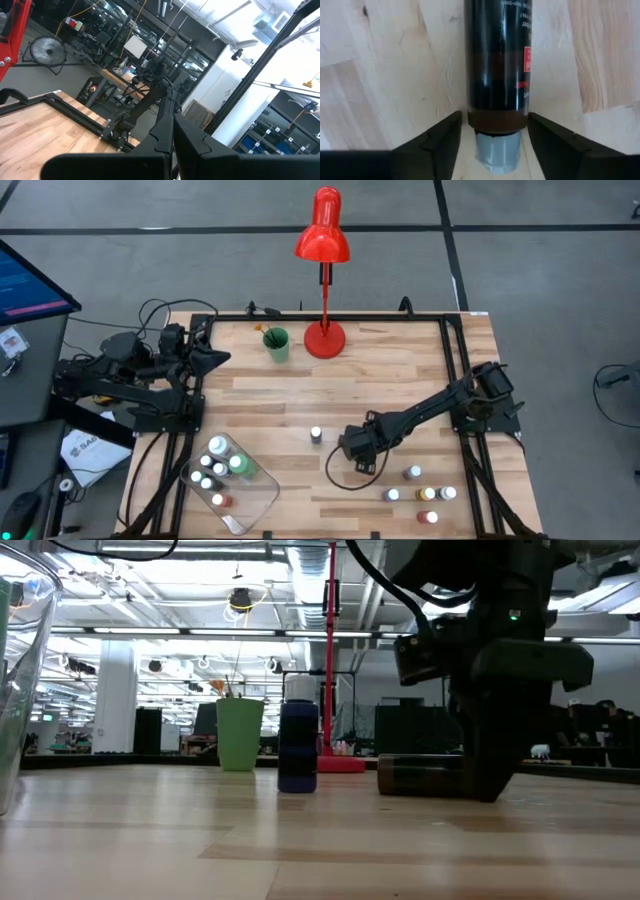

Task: Pick & Place Paint Supplies
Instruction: Adjust the brown coloring bottle to the center of the table

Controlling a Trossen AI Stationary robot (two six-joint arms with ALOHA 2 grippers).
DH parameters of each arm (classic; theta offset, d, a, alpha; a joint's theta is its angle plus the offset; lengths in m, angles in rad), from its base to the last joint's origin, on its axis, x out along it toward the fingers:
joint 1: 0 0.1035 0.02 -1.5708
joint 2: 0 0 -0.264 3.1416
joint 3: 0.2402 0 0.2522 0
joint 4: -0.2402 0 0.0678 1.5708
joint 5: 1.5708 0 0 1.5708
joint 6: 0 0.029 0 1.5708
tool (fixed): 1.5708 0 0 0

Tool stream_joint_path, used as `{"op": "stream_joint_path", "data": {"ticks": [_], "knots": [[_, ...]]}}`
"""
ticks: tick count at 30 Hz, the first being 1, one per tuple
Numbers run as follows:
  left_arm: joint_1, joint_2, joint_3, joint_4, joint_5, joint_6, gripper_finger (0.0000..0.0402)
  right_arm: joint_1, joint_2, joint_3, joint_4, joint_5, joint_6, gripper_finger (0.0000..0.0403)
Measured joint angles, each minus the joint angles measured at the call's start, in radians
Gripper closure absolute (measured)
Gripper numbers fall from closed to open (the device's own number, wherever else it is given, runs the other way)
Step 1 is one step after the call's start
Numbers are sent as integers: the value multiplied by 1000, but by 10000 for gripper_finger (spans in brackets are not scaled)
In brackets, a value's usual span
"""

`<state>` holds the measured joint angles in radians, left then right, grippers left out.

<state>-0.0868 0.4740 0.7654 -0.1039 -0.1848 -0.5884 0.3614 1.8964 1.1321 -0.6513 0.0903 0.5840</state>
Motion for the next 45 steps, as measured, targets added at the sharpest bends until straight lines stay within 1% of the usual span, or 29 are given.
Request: {"op": "stream_joint_path", "data": {"ticks": [3, 6, 7, 10, 15, 19, 22, 26, 29, 31, 34, 37, 41, 45], "knots": [[0, 0, 0, 0, 0, 0, 400, 0, -3, 0, -4, -4, 7, 227], [0, 0, 0, 0, 0, 0, 400, -5, -16, -3, -23, -22, 31, 292], [0, 0, 0, 0, 0, 0, 400, -12, -23, -4, -28, -49, 38, 299], [0, 0, 0, 0, 0, 0, 400, -29, -45, 4, -45, -165, 70, 296], [0, 0, 0, 0, 0, 0, 400, -62, -82, 84, -46, -374, 156, 296], [0, 0, 0, 0, 0, 0, 400, -97, -86, 160, -89, -494, 356, 296], [0, 0, 0, 1, 0, 0, 400, -109, -86, 211, -133, -548, 433, 296], [0, 0, 0, 1, 0, -1, 400, -107, -76, 227, -287, -610, 466, 279], [0, 0, 0, 1, 0, -1, 400, -108, -75, 227, -428, -711, 432, 282], [0, 0, 0, 2, 0, 2, 400, -119, -76, 227, -496, -755, 399, 288], [0, 0, 0, 2, 0, 4, 400, -142, -76, 227, -616, -798, 349, 291], [0, 0, 0, 2, 0, 5, 400, -168, -76, 227, -710, -802, 300, 283], [0, 0, 0, 2, 0, 5, 400, -214, -75, 227, -748, -775, 272, 278], [0, 0, 0, 5, 0, 5, 400, -274, -76, 221, -745, -748, 253, 290]]}}
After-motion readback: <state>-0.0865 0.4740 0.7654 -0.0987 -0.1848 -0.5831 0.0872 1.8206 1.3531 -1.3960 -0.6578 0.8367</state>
